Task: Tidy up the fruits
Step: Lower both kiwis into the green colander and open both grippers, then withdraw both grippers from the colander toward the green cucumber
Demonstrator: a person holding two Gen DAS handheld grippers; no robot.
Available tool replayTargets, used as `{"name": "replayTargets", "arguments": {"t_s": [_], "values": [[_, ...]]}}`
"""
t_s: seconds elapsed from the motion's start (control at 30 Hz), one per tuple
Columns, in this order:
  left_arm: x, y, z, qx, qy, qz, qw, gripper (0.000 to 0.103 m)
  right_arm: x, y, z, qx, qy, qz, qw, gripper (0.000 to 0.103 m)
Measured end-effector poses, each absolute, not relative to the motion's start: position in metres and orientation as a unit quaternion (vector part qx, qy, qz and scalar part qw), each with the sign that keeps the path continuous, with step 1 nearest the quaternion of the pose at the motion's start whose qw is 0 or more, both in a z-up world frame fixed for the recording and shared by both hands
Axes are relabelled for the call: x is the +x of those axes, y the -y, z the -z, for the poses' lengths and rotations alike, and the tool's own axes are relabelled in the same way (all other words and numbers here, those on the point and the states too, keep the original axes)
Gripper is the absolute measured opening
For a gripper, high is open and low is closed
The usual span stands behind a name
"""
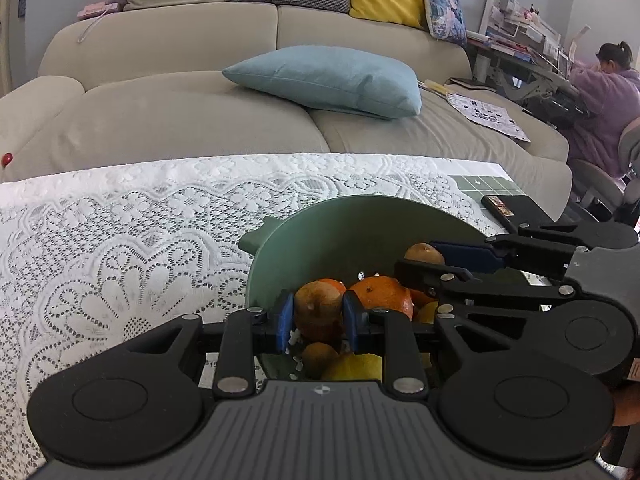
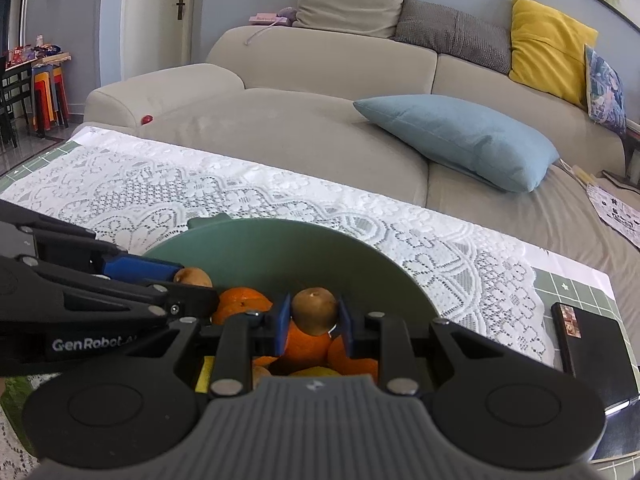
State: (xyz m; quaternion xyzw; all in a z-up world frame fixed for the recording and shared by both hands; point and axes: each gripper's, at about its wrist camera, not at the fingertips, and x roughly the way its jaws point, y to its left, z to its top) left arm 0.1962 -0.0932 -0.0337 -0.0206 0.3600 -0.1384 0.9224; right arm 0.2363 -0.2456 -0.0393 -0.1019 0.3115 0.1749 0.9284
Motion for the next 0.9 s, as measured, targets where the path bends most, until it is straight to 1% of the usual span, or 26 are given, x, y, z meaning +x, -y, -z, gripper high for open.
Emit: {"name": "replayTargets", "arguments": {"t_s": [0.13,0.2,0.37,0.53,0.6,0.63,0.7,0.73,0.77,0.8,0.87,0.9], "values": [[0.196,0.092,0.034,-0.023,-0.36,0.139,0.922,0.03,0.237,0.246,0.041,-0.104,-0.317,-0.17,0.927,0.022],[0.195,0.092,0.033,-0.022,-0.36,0.136,0.923,0.034,0.237,0.245,0.041,-0.106,-0.318,-0.167,0.927,0.023],[0.195,0.089,0.032,-0.032,-0.363,0.14,0.921,0.041,0.237,0.245,0.04,-0.11,-0.317,-0.163,0.928,0.023],[0.193,0.086,0.03,-0.046,-0.367,0.148,0.917,0.044,0.236,0.248,0.038,-0.105,-0.318,-0.158,0.929,0.026],[0.191,0.084,0.029,-0.05,-0.366,0.149,0.917,0.045,0.235,0.249,0.037,-0.105,-0.315,-0.154,0.93,0.035],[0.189,0.083,0.028,-0.052,-0.365,0.151,0.917,0.047,0.234,0.249,0.036,-0.104,-0.313,-0.151,0.932,0.036],[0.186,0.08,0.024,-0.058,-0.364,0.151,0.917,0.059,0.232,0.25,0.032,-0.098,-0.309,-0.148,0.934,0.036],[0.186,0.078,0.022,-0.059,-0.362,0.151,0.918,0.059,0.231,0.25,0.03,-0.095,-0.307,-0.148,0.935,0.036],[0.183,0.076,0.02,-0.06,-0.359,0.154,0.919,0.06,0.229,0.251,0.029,-0.092,-0.303,-0.148,0.937,0.04],[0.181,0.074,0.018,-0.061,-0.357,0.155,0.919,0.06,0.227,0.25,0.027,-0.092,-0.299,-0.147,0.939,0.047],[0.175,0.071,0.014,-0.062,-0.353,0.157,0.92,0.061,0.223,0.248,0.024,-0.093,-0.289,-0.143,0.942,0.055],[0.172,0.069,0.011,-0.062,-0.349,0.158,0.922,0.062,0.22,0.246,0.022,-0.093,-0.284,-0.145,0.943,0.056]]}}
